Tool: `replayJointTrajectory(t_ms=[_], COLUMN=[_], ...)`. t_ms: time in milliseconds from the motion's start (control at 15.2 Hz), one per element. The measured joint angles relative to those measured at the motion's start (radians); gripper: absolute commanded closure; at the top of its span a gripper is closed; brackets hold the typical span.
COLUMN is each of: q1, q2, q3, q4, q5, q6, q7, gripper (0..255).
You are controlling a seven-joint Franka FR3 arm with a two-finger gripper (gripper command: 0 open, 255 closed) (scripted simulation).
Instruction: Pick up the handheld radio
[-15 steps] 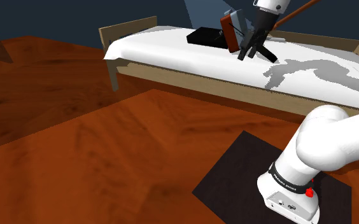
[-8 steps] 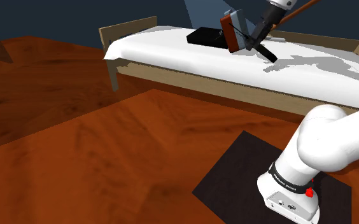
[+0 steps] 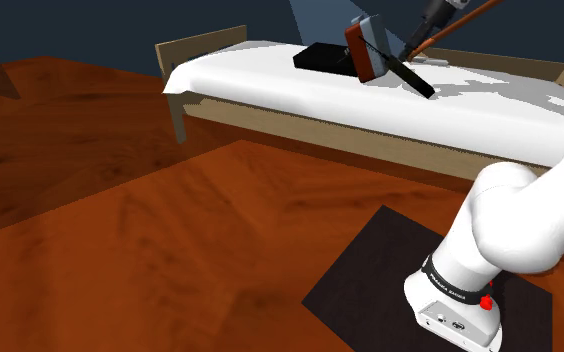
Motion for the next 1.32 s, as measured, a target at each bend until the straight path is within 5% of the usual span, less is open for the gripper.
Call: replayJointTrajectory(t_ms=[264,726,792,1320], q1=[0.096,0.095,0.095,0.095], q2=[0.083,0.077,0.078,0.078], q3=[-0.154,-0.178,-0.18,-0.181], q4=[0.106,0.03,0.026,0.02], q5=[0.074,0.074,0.075,0.074], q6=[-0.003,0.072,0.075,0.08], q7=[-0.146,-0.184,-0.186,-0.188], gripper=[0,0,255,255])
